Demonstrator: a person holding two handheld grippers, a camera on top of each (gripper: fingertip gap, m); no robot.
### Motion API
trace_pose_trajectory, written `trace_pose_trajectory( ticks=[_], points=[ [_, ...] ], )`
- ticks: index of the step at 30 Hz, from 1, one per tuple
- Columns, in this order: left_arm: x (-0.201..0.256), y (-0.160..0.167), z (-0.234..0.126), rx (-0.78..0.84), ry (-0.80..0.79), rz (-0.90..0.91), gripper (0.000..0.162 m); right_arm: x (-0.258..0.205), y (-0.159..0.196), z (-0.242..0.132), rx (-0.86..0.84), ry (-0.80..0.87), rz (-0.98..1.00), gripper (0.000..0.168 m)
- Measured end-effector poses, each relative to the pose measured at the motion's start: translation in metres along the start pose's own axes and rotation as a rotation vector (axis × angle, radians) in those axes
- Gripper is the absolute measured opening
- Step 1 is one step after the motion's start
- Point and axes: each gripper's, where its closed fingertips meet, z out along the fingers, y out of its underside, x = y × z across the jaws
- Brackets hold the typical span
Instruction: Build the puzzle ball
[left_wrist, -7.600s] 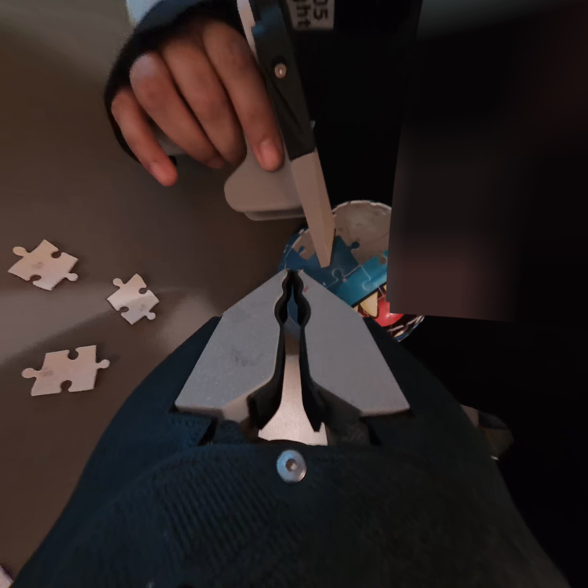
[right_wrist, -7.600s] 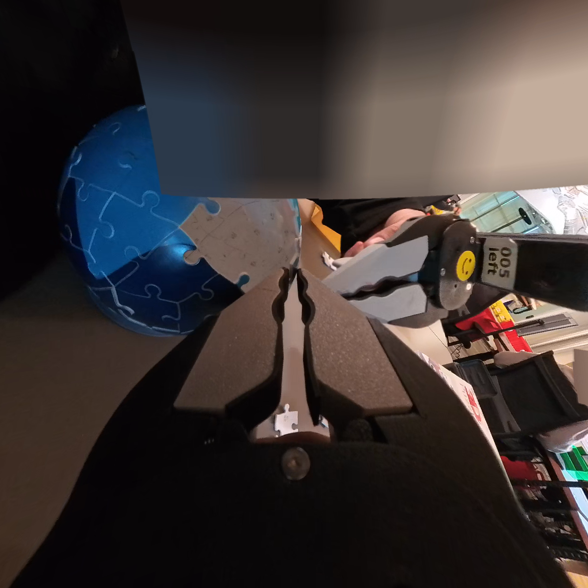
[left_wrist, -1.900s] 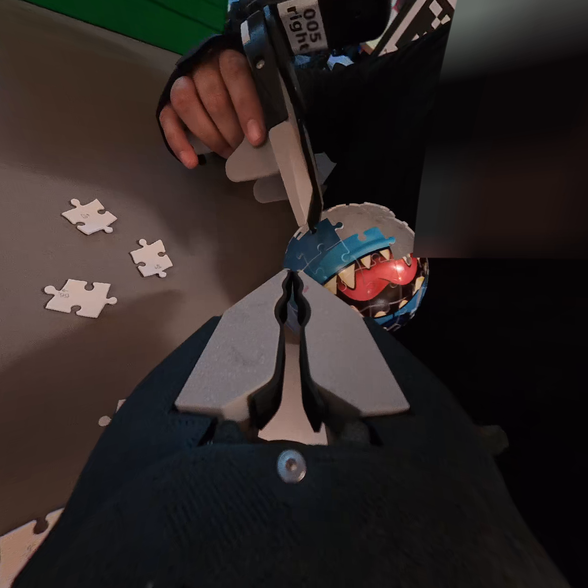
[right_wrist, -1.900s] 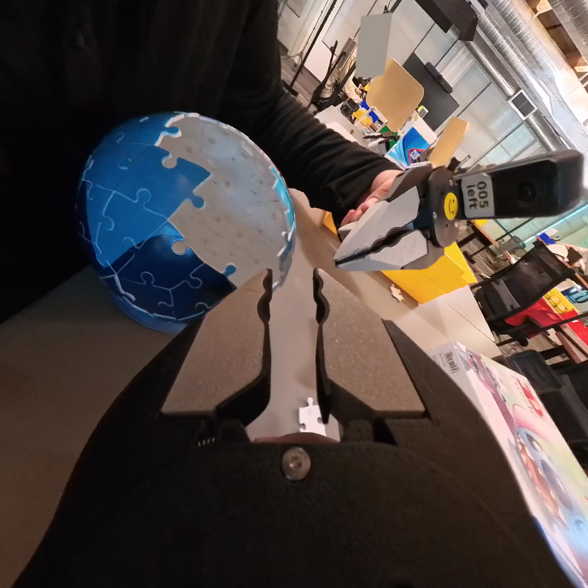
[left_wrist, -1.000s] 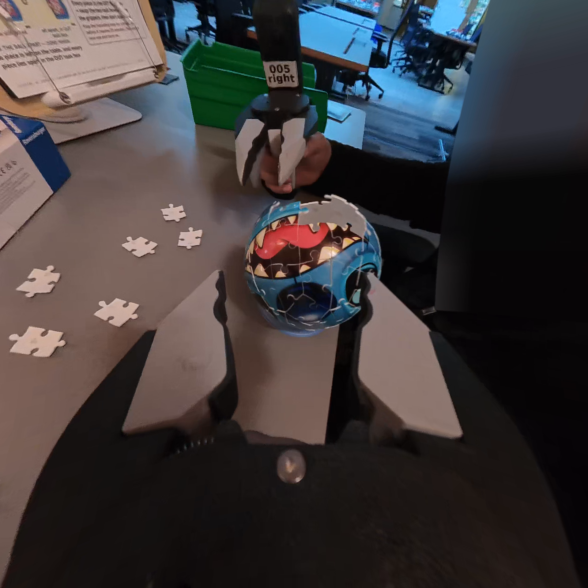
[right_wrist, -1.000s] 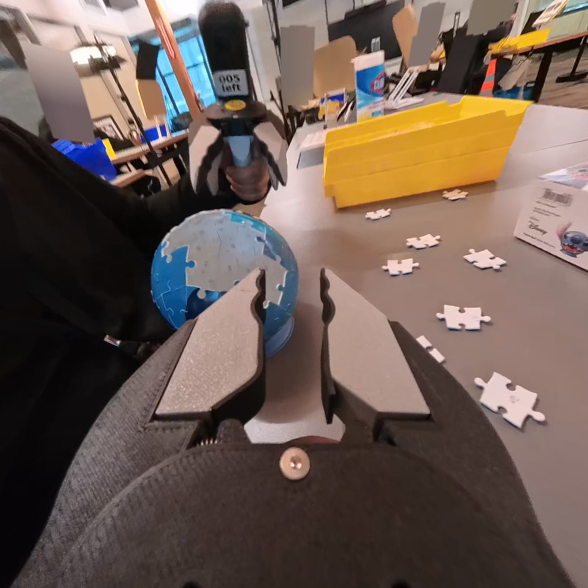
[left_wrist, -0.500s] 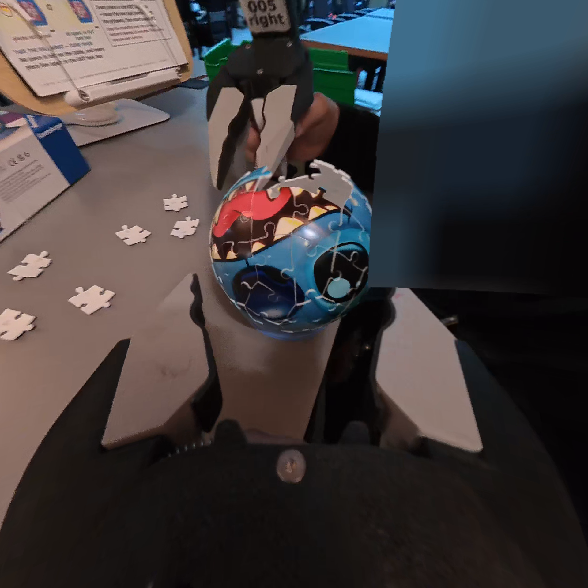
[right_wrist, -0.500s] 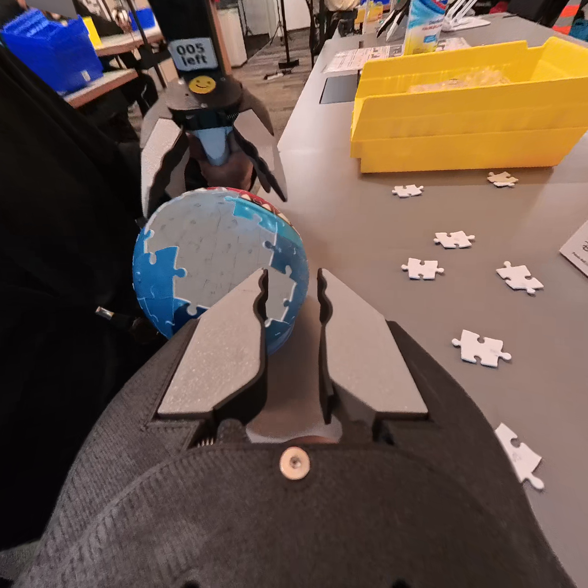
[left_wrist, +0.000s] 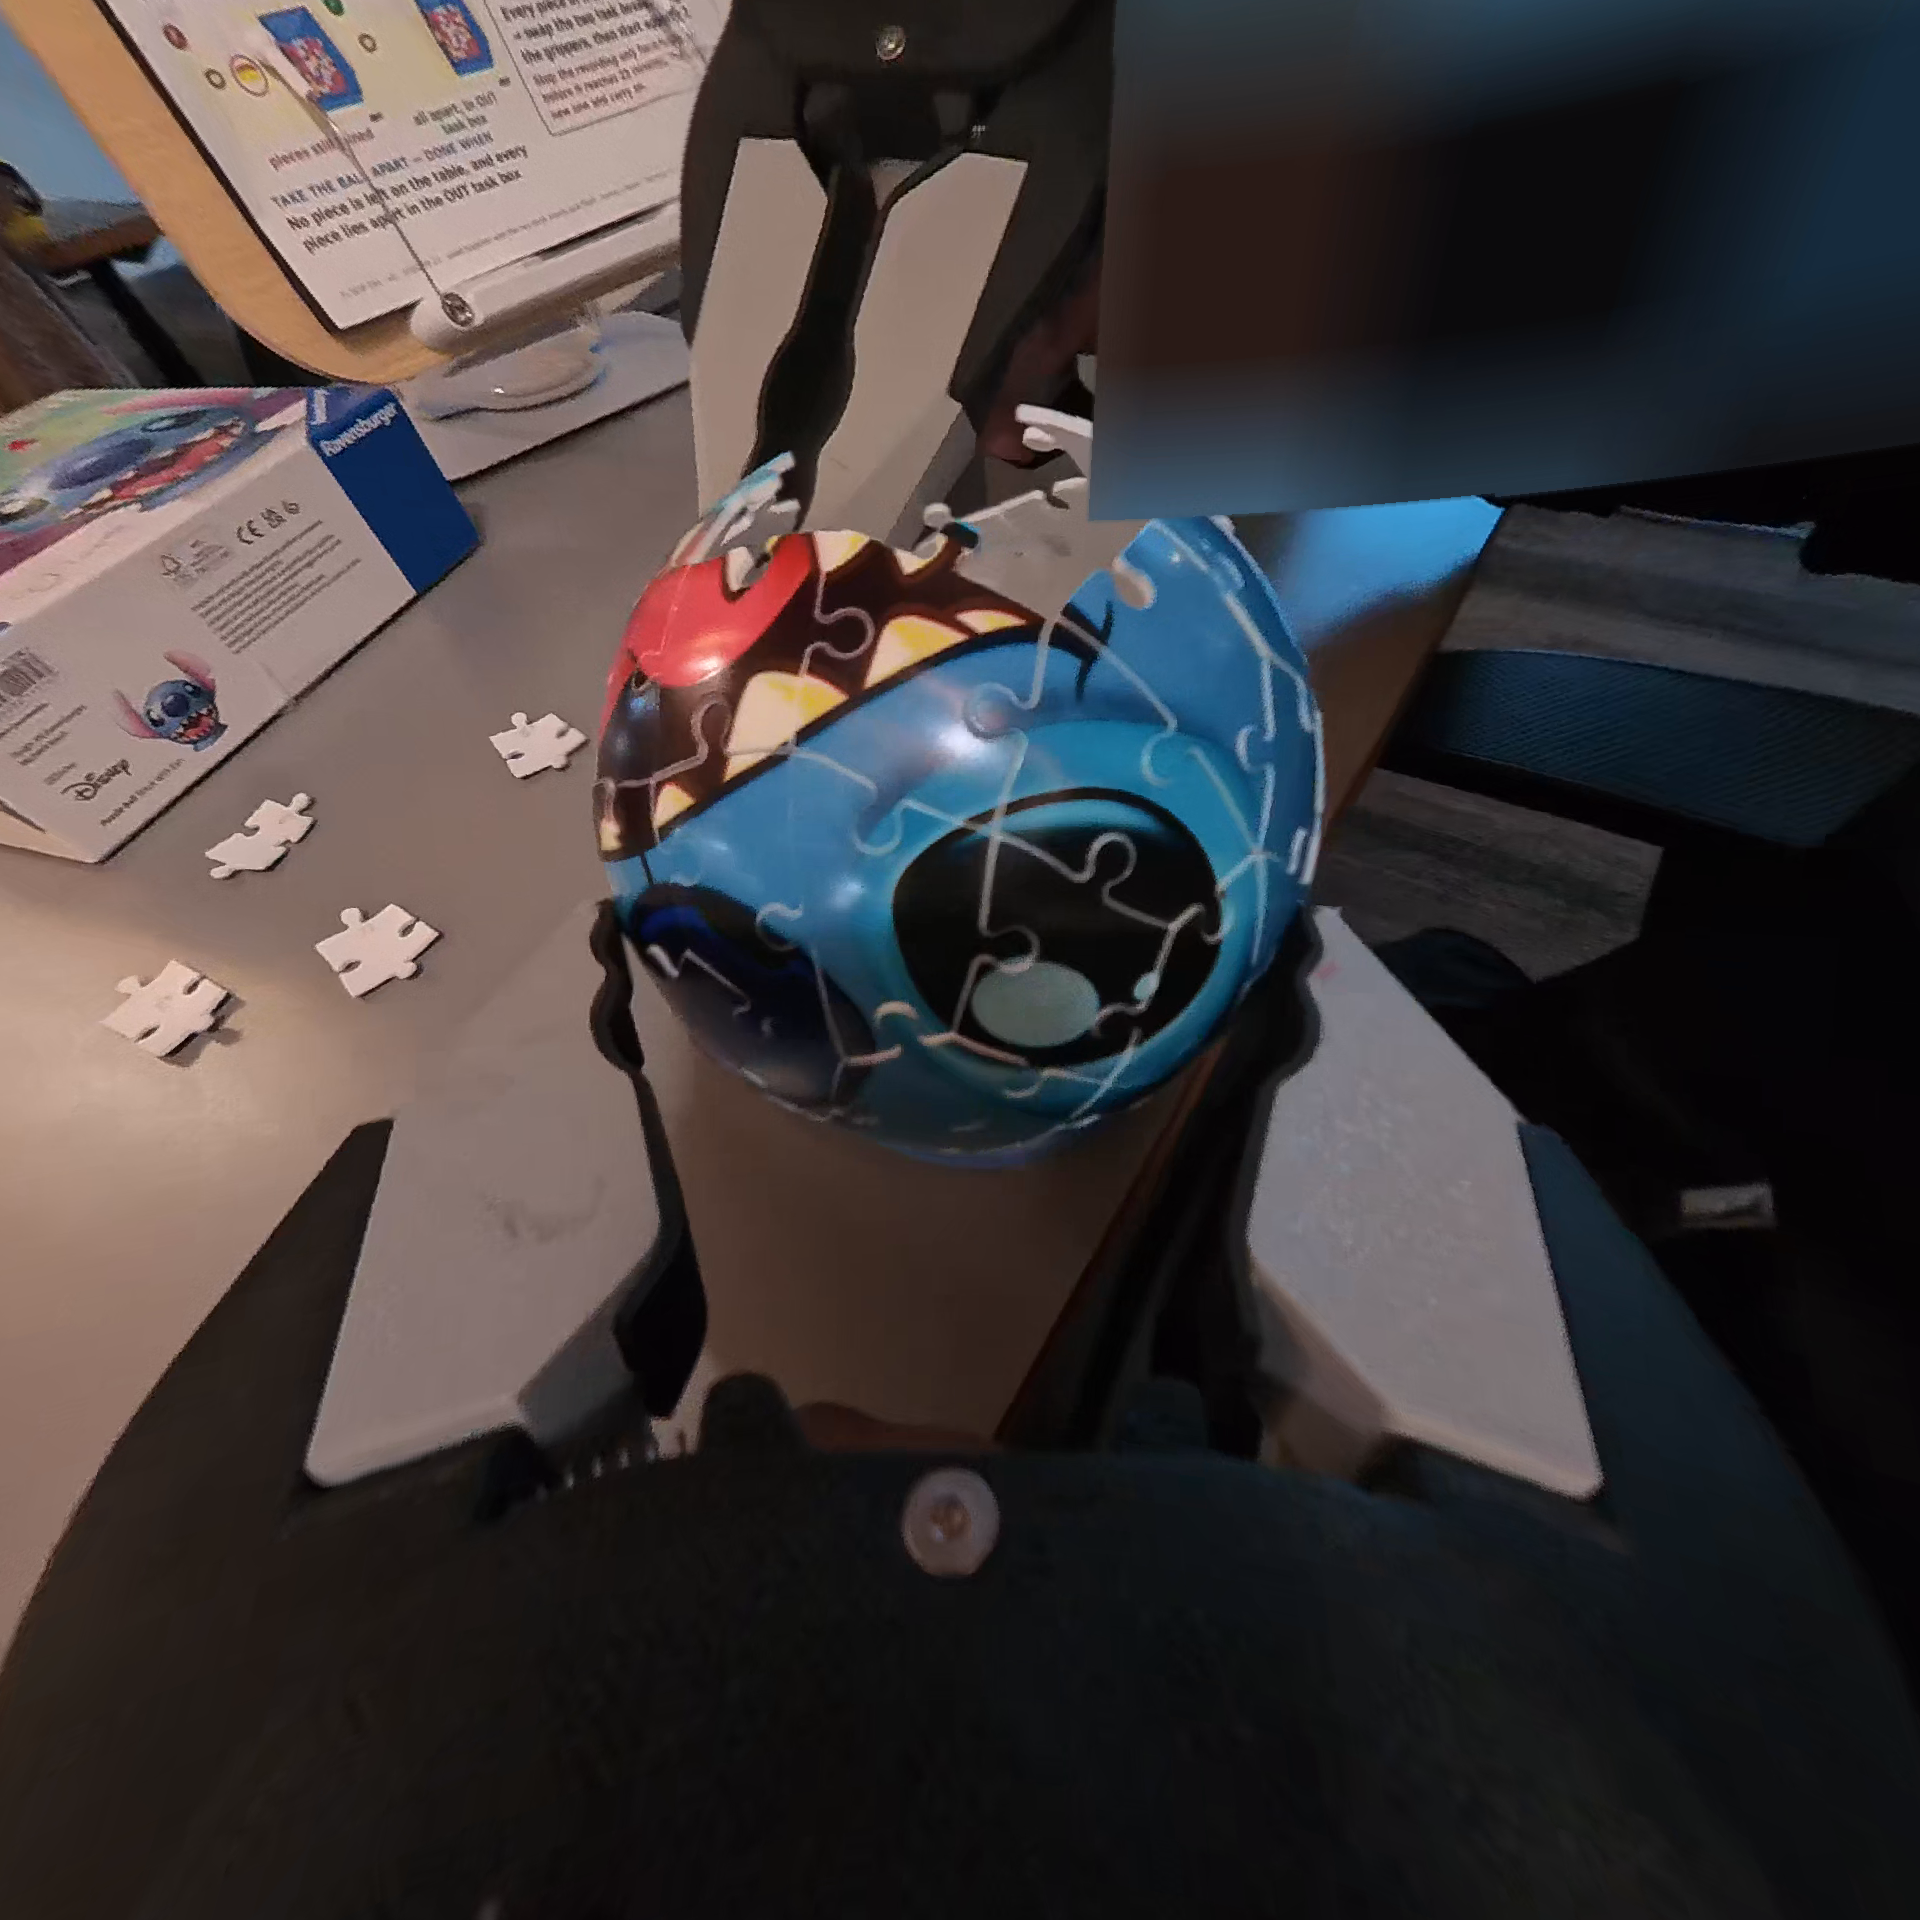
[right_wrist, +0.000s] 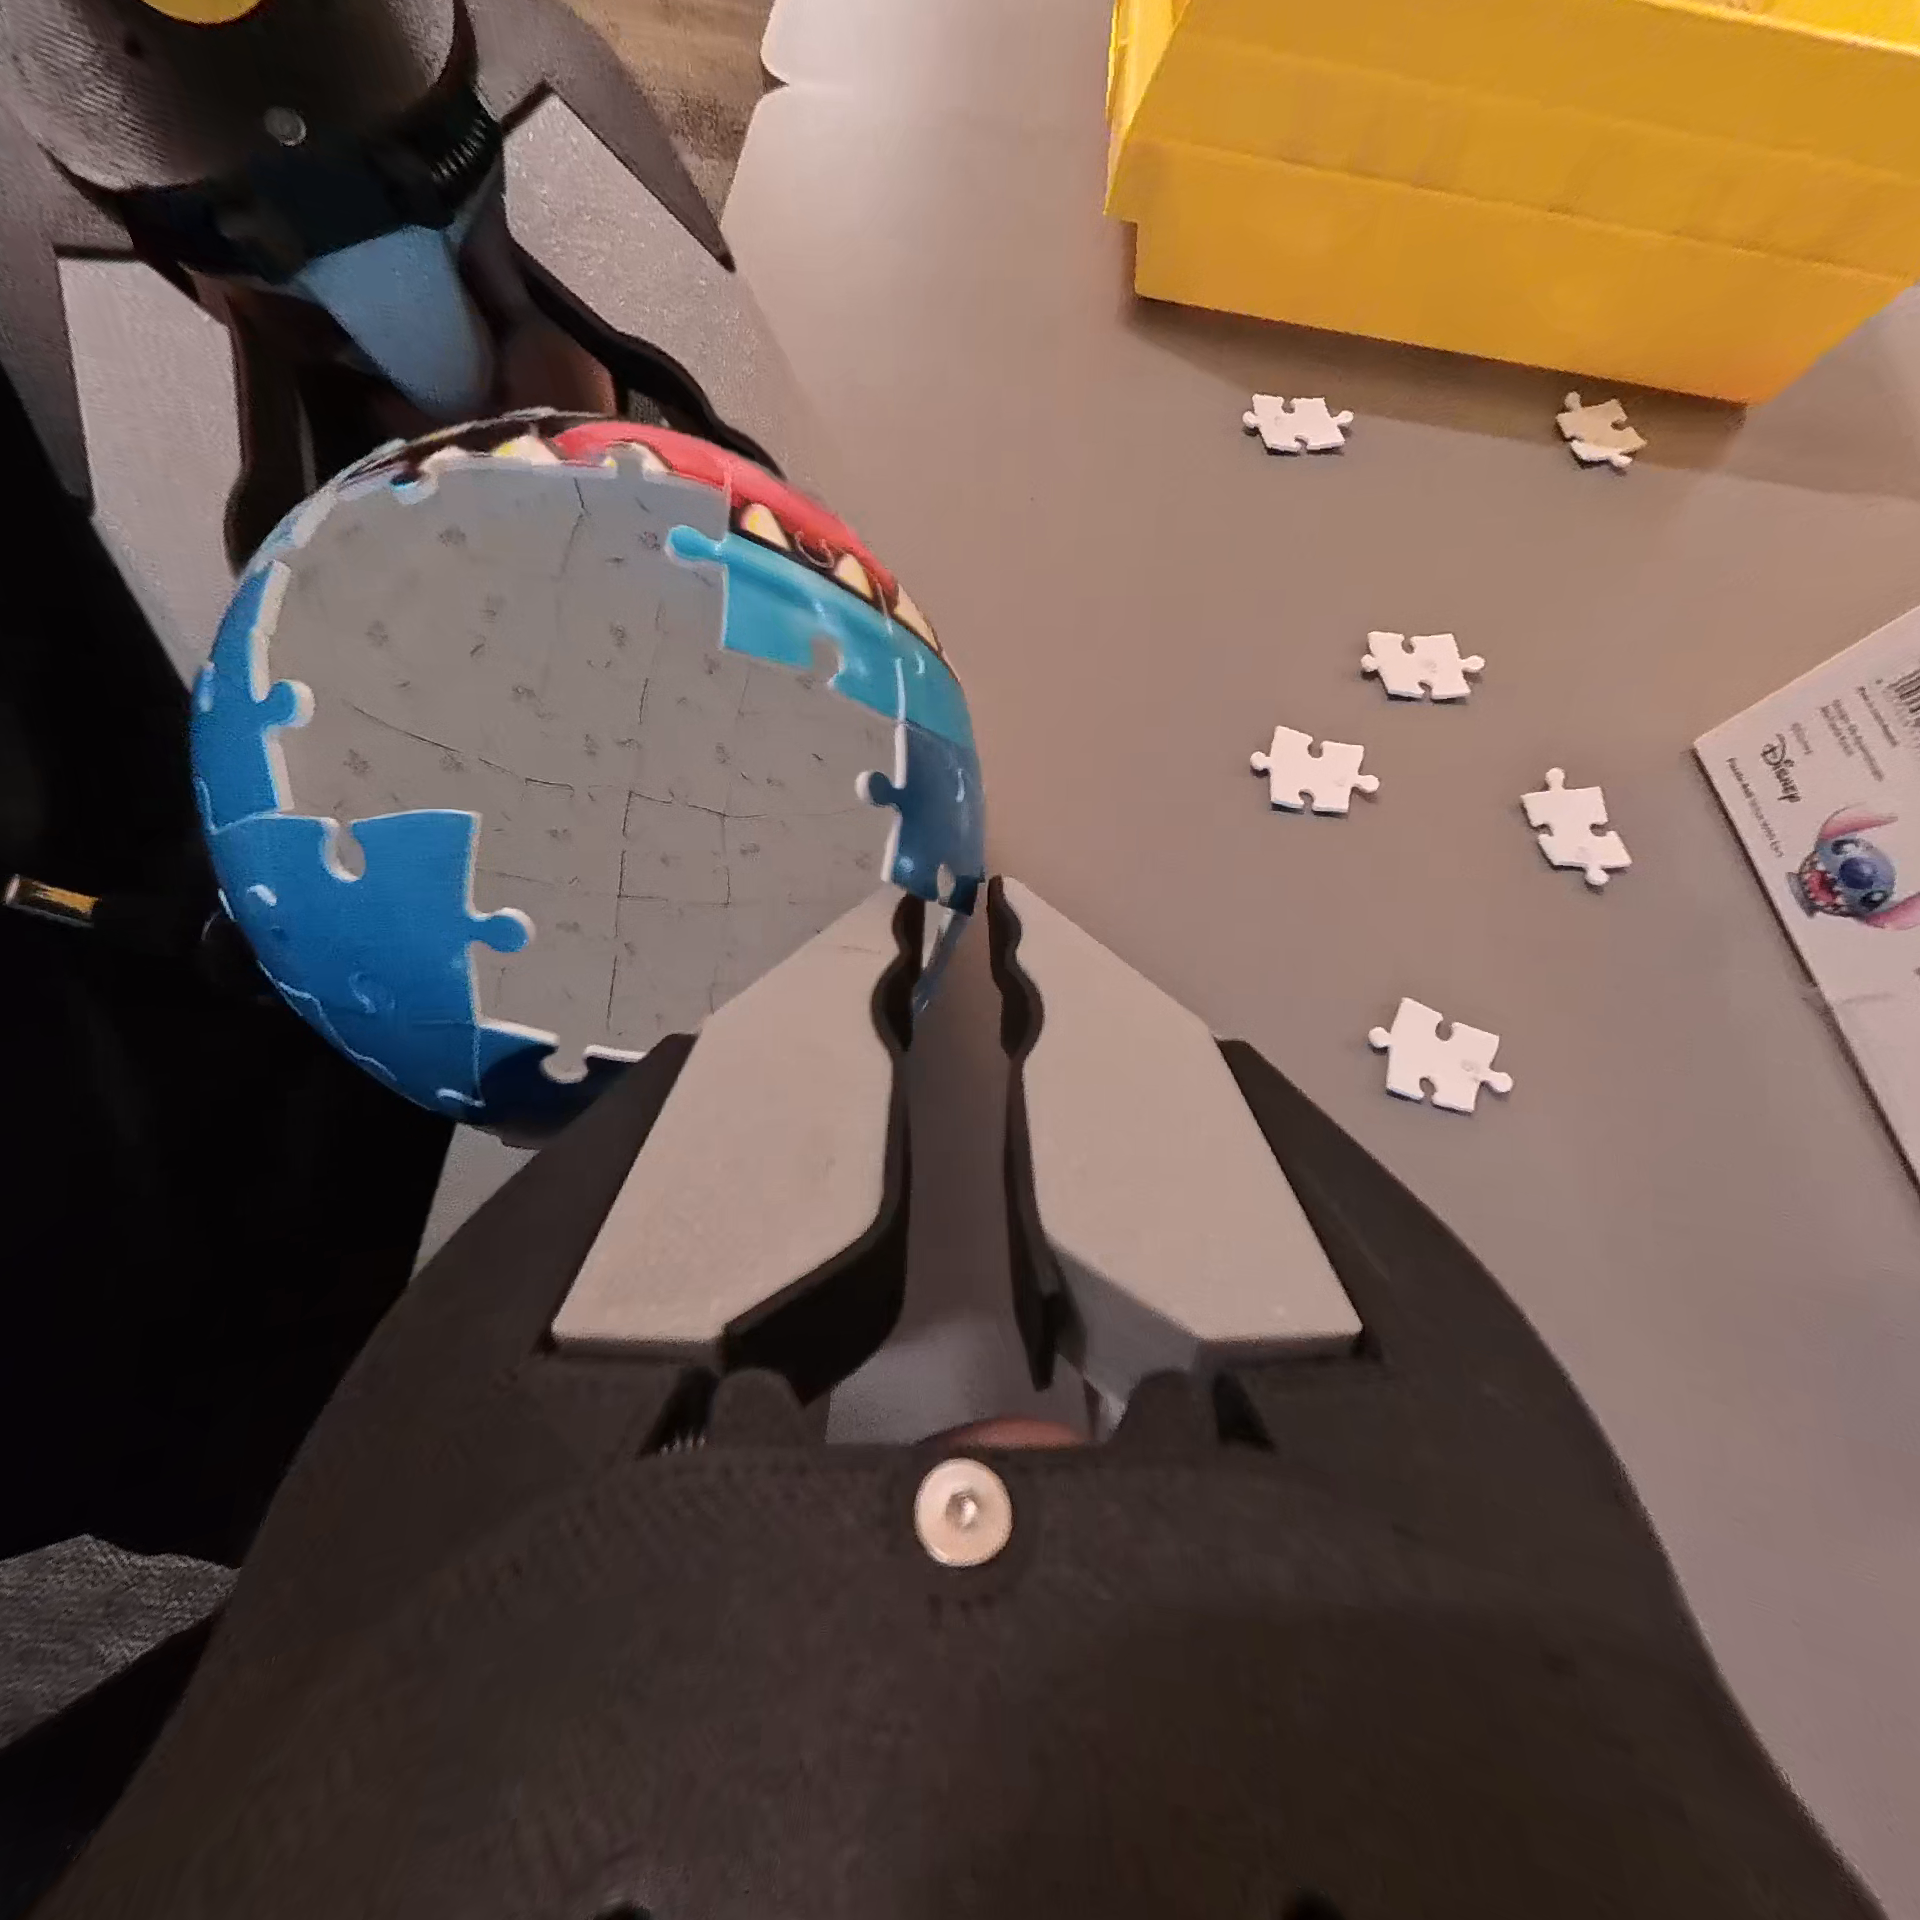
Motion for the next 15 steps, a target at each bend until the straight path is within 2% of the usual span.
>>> trace_pose_trajectory(
  ticks=[7, 15],
  points=[
    [0.0000, -0.0035, 0.0041, 0.048, -0.090, 0.026, 0.125, 0.0004, -0.0018, -0.0016, 0.017, 0.015, -0.064, 0.007],
    [0.0001, -0.0041, 0.0049, 0.064, -0.108, 0.012, 0.126, 0.0016, -0.0033, -0.0010, 0.034, 0.043, -0.138, 0.005]
  ],
)
